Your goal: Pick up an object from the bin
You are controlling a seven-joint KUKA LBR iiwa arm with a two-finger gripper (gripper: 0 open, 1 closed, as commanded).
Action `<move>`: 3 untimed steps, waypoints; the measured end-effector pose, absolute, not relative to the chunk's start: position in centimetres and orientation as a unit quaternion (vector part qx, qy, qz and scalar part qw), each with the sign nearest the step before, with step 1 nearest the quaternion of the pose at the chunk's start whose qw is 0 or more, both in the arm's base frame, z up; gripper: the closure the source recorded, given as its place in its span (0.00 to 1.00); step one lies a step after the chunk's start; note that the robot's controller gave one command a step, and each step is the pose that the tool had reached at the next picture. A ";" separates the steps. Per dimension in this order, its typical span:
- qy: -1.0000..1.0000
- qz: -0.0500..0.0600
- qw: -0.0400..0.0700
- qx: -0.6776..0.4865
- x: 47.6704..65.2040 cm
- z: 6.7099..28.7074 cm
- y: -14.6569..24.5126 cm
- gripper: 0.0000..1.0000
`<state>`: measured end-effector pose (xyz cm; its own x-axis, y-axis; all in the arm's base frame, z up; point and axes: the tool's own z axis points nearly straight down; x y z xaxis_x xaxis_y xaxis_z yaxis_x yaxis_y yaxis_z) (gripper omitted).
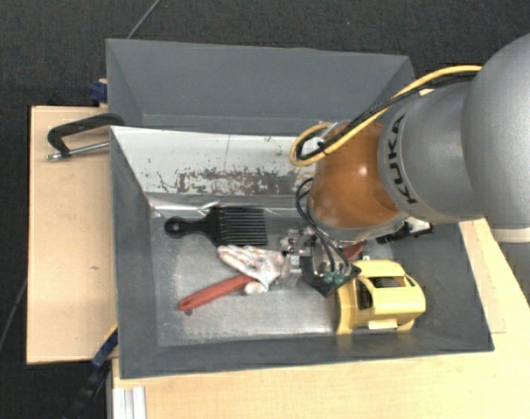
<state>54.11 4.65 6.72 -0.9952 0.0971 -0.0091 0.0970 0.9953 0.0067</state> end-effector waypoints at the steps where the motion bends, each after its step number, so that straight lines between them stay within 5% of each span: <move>1: 0.999 0.003 0.004 0.048 54.1 7.3 4.7 1.00; 3: 0.999 0.003 0.004 0.048 54.0 10.6 4.7 1.00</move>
Offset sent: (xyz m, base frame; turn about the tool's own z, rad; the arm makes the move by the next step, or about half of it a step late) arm -0.0002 0.0000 0.0597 0.0000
